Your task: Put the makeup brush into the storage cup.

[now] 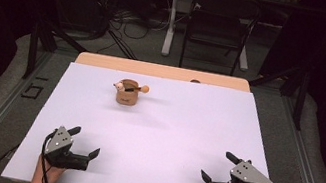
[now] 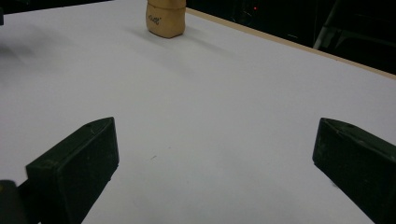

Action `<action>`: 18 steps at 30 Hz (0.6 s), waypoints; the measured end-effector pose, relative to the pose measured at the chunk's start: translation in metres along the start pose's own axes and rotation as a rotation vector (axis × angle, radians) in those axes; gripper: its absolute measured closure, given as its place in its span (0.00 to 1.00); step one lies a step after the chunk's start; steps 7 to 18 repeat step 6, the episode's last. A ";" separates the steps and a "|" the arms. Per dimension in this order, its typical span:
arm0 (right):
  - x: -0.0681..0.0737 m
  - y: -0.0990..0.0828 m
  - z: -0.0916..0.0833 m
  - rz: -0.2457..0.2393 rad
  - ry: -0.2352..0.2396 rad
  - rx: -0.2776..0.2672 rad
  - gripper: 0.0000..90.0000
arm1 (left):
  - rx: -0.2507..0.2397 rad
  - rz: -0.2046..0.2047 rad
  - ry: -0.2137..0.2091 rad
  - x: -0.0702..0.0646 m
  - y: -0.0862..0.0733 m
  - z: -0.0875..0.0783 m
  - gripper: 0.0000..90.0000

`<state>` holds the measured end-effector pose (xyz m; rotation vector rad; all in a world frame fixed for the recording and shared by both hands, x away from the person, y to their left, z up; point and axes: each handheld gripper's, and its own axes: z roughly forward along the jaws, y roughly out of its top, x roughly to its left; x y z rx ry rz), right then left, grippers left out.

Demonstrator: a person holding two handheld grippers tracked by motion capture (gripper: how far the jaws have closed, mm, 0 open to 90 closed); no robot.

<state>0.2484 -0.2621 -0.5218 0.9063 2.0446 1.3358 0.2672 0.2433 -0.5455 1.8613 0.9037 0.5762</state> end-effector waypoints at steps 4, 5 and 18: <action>0.001 0.000 0.002 -0.002 0.007 0.005 0.00 | 0.009 0.005 -0.006 0.000 0.000 0.003 0.00; 0.001 0.000 0.002 -0.004 0.007 0.008 0.00 | 0.010 0.008 -0.006 0.001 0.000 0.003 0.00; 0.001 0.000 0.002 -0.004 0.005 0.007 0.00 | 0.014 0.007 -0.005 0.001 0.000 0.004 0.00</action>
